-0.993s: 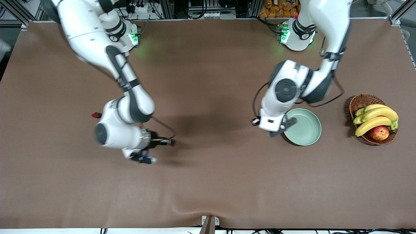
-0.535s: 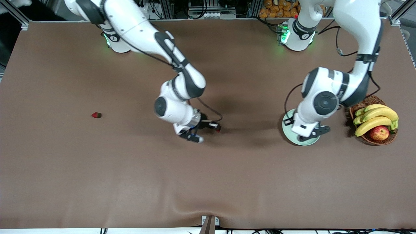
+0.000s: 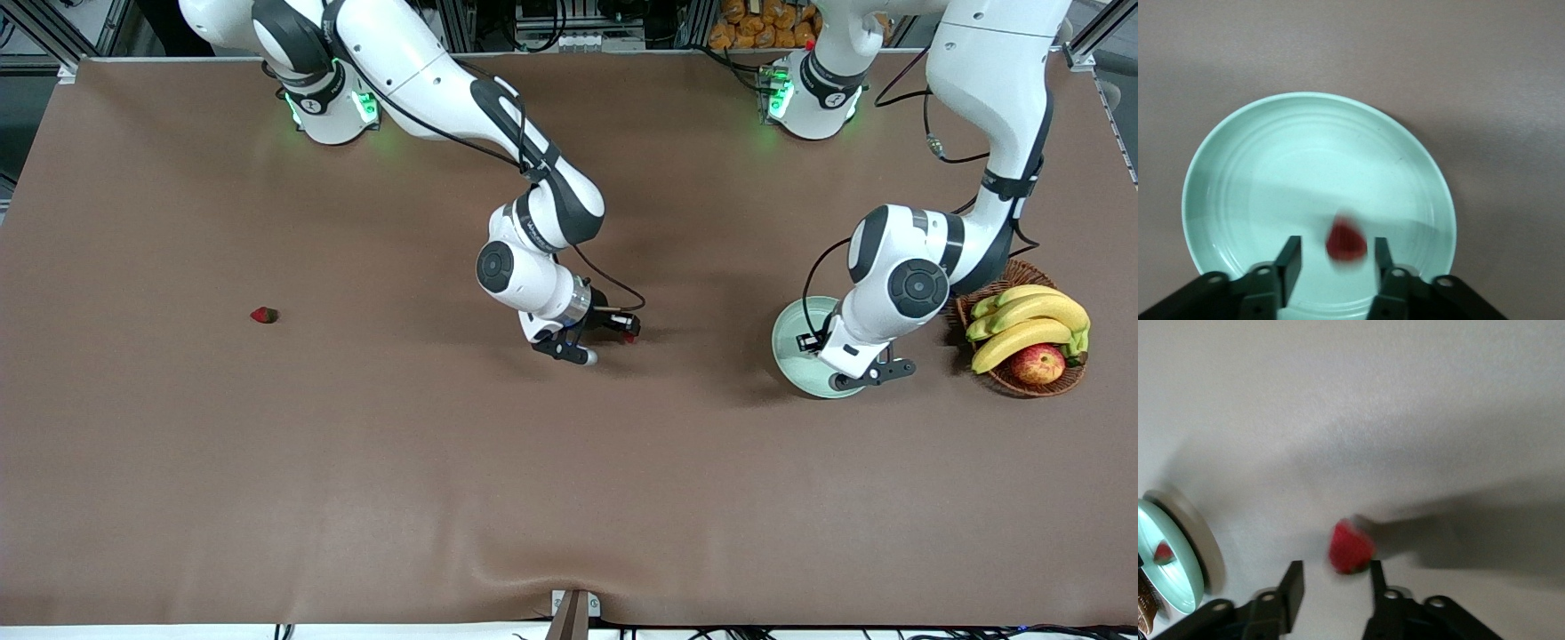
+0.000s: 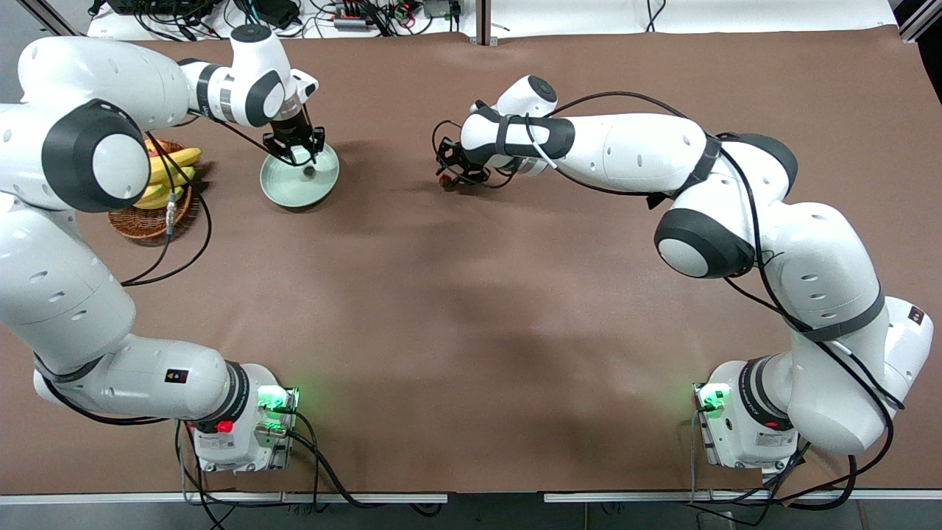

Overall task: Collect all strawberries into plate
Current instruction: 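Hand the second strawberry from the right gripper to the left gripper, then grasp the third strawberry with the right gripper while the left gripper holds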

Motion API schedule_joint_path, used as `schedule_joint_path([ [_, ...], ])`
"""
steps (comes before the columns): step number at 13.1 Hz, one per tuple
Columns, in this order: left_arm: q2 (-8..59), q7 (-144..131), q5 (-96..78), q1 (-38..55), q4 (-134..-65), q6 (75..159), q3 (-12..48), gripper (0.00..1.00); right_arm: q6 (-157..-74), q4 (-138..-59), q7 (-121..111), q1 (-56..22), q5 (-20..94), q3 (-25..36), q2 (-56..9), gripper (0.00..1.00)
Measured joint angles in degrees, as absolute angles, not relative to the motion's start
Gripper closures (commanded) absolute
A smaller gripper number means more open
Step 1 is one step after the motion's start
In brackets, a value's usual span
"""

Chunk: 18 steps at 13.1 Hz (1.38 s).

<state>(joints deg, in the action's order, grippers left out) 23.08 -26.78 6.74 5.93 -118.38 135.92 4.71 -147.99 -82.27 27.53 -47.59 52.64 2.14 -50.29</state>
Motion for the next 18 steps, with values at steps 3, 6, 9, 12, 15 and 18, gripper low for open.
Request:
schedule_joint_path([
  [3,22.7,-29.6,6.7,6.1,-117.9,136.1,7.2,0.00,-148.1,-82.2,27.6,-46.5,52.6,4.3,-50.2,0.00],
  [6,22.7,-40.2,6.7,7.7,-116.3,136.2,11.7,0.00,-145.0,-85.5,27.4,-39.0,50.4,5.4,-47.2,0.00],
  [9,23.7,-52.9,6.7,14.1,-113.0,136.2,12.5,0.00,-130.8,-92.1,22.6,-25.5,41.7,5.8,-39.7,0.00],
  [12,28.8,-61.1,6.7,20.0,-106.4,136.3,12.5,0.01,-113.6,-94.9,14.2,-11.7,24.2,5.7,-32.5,0.00],
  [15,36.0,-62.0,6.7,23.6,-98.7,136.4,12.5,0.15,-105.7,-96.7,4.8,-5.0,8.3,5.6,-30.0,0.00],
  [18,40.5,-61.9,6.8,25.8,-95.5,136.6,12.4,0.19,-104.4,-100.2,-1.4,-1.8,3.5,5.7,-30.5,0.00],
])
